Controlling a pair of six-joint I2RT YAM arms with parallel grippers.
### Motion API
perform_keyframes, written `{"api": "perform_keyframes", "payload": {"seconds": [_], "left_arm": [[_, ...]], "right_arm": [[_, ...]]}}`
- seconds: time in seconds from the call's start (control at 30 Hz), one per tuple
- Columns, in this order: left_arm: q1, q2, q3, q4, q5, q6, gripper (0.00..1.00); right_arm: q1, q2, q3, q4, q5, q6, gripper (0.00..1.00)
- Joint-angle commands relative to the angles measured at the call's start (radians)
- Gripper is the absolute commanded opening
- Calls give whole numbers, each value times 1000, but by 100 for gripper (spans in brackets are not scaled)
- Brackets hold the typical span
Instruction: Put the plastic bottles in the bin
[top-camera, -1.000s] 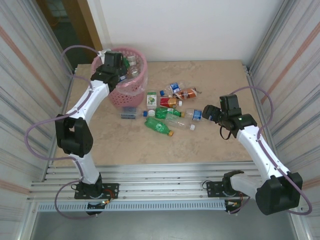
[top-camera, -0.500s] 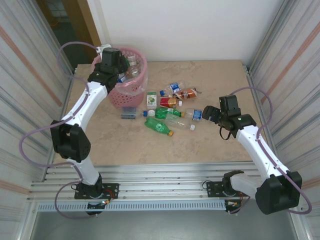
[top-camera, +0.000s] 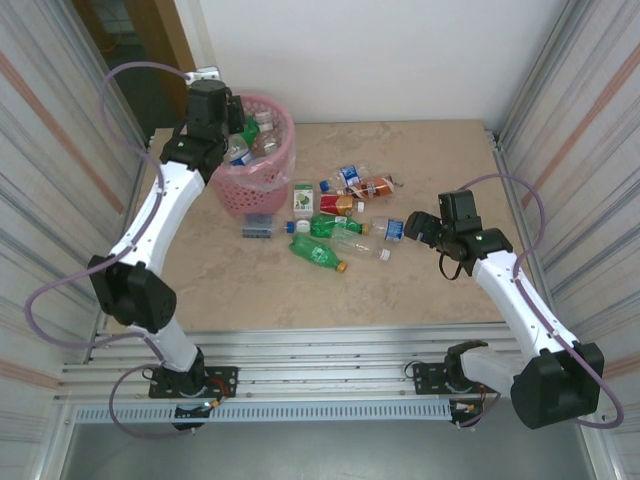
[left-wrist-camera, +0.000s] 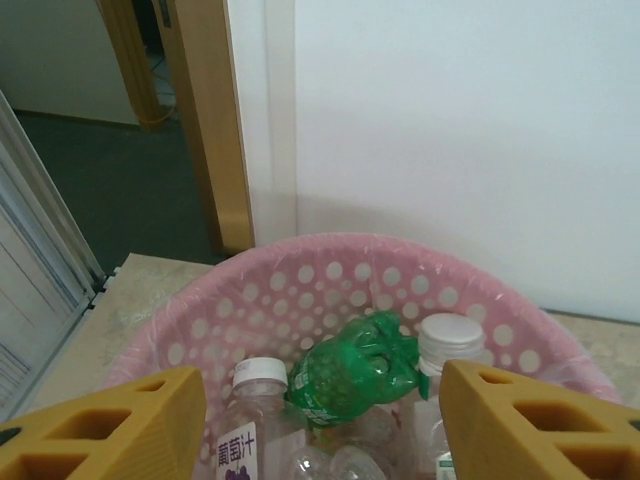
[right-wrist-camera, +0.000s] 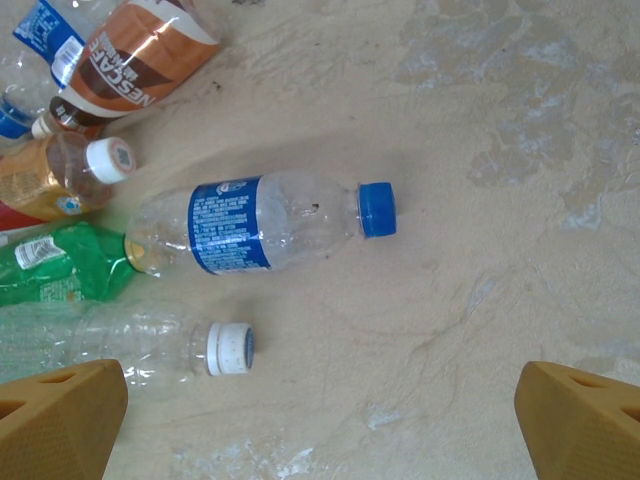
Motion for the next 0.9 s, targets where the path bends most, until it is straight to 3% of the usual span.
{"api": "perform_keyframes", "payload": {"seconds": [0.0,0.43,0.87], "left_arm": [[13,52,80,-82,11,61,63],[56,285,330,-345,10,93,69],[42,290,262,-455,113,68,69]], "right_arm": [[8,-12,-10,-5,12,11,98],[11,-16,-12,-11,14,14,98],[14,7,-5,6,5,17,98]]}}
